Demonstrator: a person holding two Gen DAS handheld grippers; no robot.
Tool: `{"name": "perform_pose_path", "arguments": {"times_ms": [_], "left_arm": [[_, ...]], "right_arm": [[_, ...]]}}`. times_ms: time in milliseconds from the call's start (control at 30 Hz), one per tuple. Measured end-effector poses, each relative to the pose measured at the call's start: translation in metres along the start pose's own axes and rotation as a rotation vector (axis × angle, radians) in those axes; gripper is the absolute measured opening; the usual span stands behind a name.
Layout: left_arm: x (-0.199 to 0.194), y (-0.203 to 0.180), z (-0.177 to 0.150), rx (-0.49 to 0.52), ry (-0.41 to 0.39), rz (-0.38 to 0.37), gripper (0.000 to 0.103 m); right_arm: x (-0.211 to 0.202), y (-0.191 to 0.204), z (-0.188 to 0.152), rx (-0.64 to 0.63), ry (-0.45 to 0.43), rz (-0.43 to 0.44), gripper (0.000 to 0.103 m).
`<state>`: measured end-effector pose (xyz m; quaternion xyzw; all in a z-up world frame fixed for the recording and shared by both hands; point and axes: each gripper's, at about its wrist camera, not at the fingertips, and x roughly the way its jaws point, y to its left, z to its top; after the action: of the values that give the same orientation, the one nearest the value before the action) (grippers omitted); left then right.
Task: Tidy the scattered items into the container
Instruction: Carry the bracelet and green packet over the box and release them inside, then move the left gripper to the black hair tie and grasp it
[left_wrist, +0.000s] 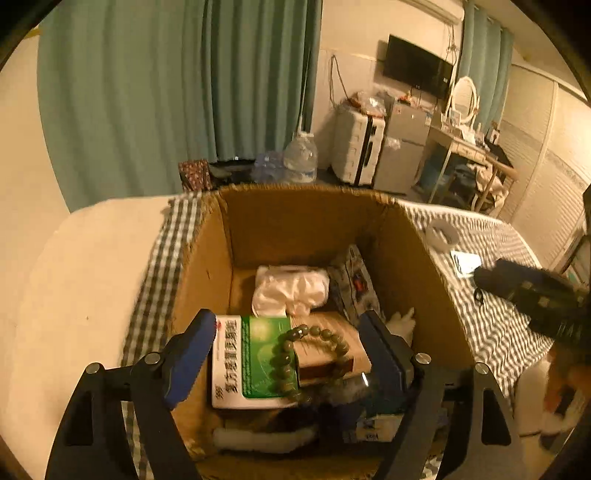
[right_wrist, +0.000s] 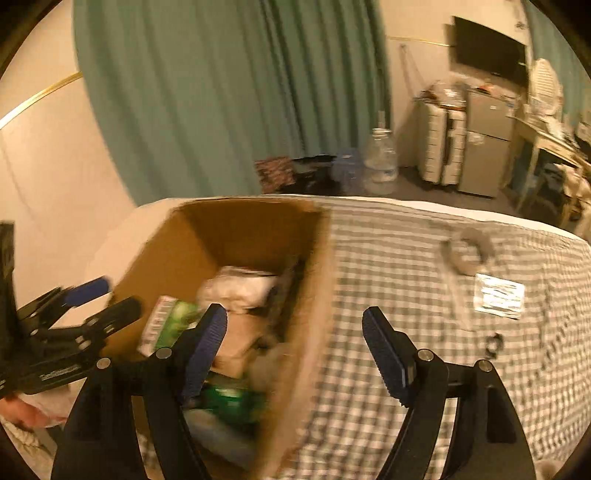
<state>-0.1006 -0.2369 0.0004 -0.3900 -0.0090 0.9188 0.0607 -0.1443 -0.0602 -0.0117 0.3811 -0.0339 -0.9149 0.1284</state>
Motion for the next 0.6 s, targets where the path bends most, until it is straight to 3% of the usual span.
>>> {"name": "perform_pose_path", "arguments": {"times_ms": [200, 400, 600], "left_arm": [[-0.007, -0.035, -0.009, 0.040, 0.006, 0.015, 0.088], [-0.025, -0.091, -0.020, 0.051, -0.028, 0.054, 0.093], [-0.048, -0.154, -0.020, 0.073, -0.143, 0.148, 0.100]], "right_arm": [[-0.036, -0.064, -0.009, 0.073, -0.014, -0.118, 0.076], [-0.078, -0.114, -0.021, 0.147, -0.058, -0.146, 0.076], [-0.106, -0.140, -0.034, 0.127, -0.089, -0.156, 0.076]]}}
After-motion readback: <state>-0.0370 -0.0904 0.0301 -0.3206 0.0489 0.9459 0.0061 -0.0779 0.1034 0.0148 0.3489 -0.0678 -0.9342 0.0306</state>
